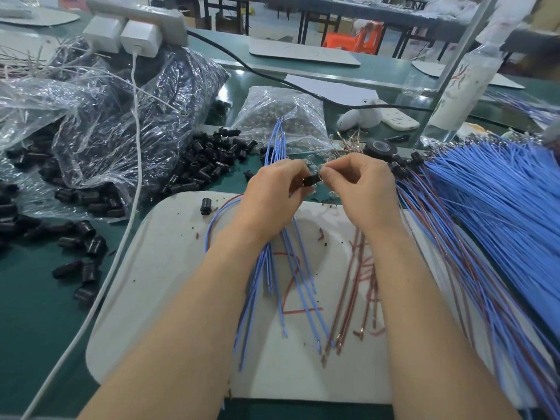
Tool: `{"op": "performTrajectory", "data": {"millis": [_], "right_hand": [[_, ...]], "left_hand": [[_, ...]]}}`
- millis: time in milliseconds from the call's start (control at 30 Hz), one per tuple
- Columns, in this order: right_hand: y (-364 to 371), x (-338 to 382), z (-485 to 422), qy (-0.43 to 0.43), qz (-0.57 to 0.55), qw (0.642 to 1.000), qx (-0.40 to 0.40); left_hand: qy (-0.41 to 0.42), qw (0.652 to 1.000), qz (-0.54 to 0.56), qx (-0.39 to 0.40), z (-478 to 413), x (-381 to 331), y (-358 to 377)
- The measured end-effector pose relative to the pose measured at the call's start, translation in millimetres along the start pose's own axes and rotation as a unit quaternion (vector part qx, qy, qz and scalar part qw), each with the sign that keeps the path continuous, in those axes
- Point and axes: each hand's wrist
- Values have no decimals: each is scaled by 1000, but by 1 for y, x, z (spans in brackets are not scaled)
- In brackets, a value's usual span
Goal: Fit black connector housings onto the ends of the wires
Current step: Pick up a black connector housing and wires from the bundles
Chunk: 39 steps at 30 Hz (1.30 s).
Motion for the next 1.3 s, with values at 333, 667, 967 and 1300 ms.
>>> {"op": "performTrajectory", "data": {"millis": [333, 667, 967, 1300], "right_hand": [[-4, -12, -4, 4, 0, 999, 54], [2, -12, -2, 18, -9, 998, 63], [11, -7, -1, 147, -218, 964, 28], [14, -11, 1, 187, -287, 939, 30]], "left_hand": [[29, 999, -38, 15, 0, 0, 0], [27, 998, -53, 8, 1, -4, 0], [-9, 999, -37, -17, -1, 1, 0], [-20, 1000, 0, 7, -2, 0, 1]]}}
Point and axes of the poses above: each hand's wrist, its own z-axis away from the middle knuckle, its own y-axis out of the palm, x = y × z, and after that the axes turned 4 degrees about -x, right-handed
